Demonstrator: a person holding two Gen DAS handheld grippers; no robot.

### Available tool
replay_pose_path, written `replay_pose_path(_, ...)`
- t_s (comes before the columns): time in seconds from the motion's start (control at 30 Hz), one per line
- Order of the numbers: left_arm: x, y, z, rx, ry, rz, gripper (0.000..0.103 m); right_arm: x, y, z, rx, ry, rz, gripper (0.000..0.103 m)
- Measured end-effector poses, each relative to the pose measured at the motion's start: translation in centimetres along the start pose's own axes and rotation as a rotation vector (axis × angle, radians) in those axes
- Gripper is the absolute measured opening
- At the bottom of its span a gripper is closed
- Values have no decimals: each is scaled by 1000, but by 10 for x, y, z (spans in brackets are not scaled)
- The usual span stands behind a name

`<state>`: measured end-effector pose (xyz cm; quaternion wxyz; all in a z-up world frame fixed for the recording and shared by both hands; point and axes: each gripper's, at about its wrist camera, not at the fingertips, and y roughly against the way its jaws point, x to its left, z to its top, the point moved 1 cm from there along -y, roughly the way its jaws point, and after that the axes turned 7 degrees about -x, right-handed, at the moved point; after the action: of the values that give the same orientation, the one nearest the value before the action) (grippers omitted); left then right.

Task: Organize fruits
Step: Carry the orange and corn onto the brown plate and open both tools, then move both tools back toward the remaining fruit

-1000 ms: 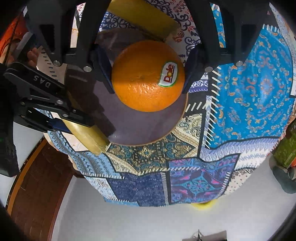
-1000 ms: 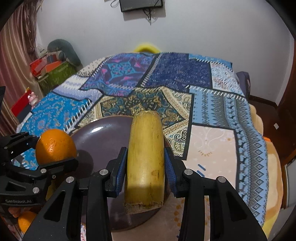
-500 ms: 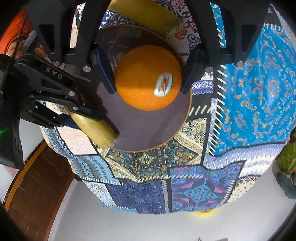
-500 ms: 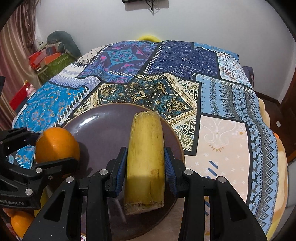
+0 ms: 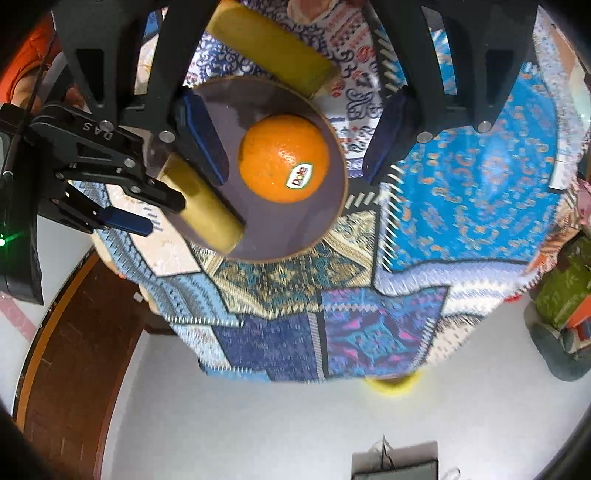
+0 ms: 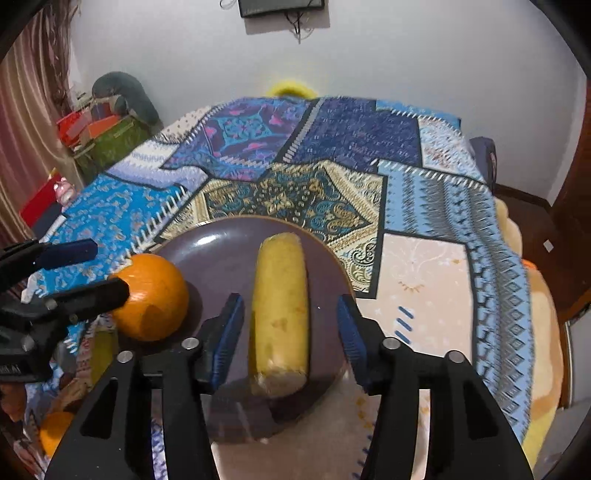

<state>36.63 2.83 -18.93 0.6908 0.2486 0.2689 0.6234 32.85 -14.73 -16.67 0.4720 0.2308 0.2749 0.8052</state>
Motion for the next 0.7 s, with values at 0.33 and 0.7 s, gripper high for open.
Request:
replay_pose_path(0.33, -2, 88, -3, -138, -50, 63, 75, 22, 74, 2, -104, 36, -13, 70)
replay_pose_path(0.7, -4, 171, -36, -217, -89, 97, 83, 46, 151, -13, -212, 33, -36, 82)
